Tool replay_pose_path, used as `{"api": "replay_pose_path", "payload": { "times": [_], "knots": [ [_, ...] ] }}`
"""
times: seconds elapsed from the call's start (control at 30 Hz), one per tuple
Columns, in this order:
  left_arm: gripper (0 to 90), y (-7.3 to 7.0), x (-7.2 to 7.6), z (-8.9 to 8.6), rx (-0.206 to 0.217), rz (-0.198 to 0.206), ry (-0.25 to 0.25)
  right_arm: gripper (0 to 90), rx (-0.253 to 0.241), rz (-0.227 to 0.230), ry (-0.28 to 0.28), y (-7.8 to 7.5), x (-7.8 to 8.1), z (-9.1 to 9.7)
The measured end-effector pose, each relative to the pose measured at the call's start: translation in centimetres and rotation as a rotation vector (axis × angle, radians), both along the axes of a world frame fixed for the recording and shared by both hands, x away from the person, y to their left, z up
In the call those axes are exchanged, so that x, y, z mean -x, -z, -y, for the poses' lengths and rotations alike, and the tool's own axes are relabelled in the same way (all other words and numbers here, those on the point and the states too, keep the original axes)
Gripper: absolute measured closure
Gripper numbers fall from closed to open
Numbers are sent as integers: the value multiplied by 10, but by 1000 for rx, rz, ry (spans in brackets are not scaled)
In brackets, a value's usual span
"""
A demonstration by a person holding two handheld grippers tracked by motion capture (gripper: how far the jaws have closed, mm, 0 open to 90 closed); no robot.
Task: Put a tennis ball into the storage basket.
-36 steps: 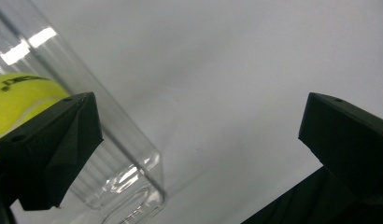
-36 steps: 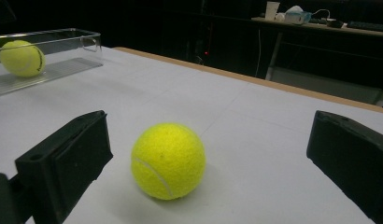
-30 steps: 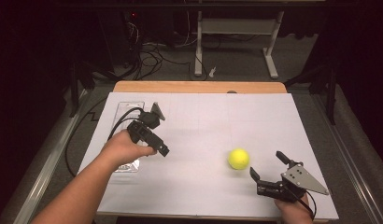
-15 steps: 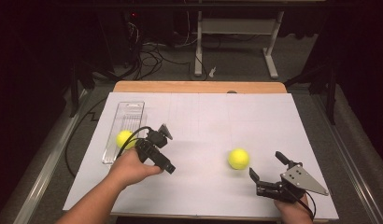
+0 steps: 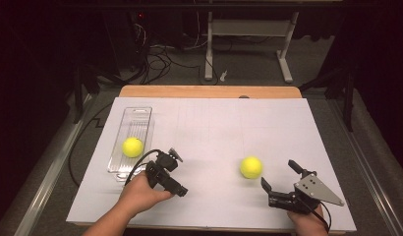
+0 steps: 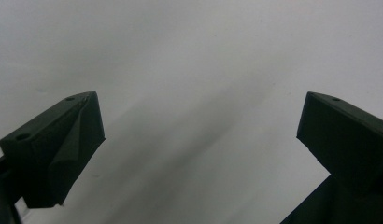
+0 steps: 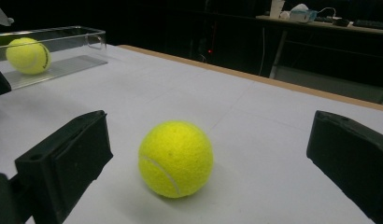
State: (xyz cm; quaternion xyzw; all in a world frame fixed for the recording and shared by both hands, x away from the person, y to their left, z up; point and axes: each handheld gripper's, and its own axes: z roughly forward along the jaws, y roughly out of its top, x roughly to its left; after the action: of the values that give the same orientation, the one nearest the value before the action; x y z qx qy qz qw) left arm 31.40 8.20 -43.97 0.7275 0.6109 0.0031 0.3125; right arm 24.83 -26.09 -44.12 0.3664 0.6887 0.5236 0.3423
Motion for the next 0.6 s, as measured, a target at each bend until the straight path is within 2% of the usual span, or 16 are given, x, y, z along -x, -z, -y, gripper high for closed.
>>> {"api": "replay_pose_path", "payload": {
  "times": [0.2, 0.3, 0.33, 0.43, 0.5, 0.6],
  "knots": [
    [15, 10, 8, -2, 75, 54, -7, 4, 5, -2, -2, 1, 0, -1],
    [15, 16, 10, -3, 114, 63, -11, 4, 5, -6, 0, 1, -1, -2],
    [13, 17, 11, -3, 120, 78, -10, 4, 5, -7, 0, 2, -1, -2],
    [14, 15, 15, -5, 175, 125, -15, 4, 9, -8, -3, 2, -1, -4],
    [11, 13, 18, -6, 191, 143, 8, 4, 12, -8, -5, 2, -1, -6],
    [12, 16, 19, -11, 200, 138, 10, 4, 20, -10, -8, 3, -2, -8]
  ]
}}
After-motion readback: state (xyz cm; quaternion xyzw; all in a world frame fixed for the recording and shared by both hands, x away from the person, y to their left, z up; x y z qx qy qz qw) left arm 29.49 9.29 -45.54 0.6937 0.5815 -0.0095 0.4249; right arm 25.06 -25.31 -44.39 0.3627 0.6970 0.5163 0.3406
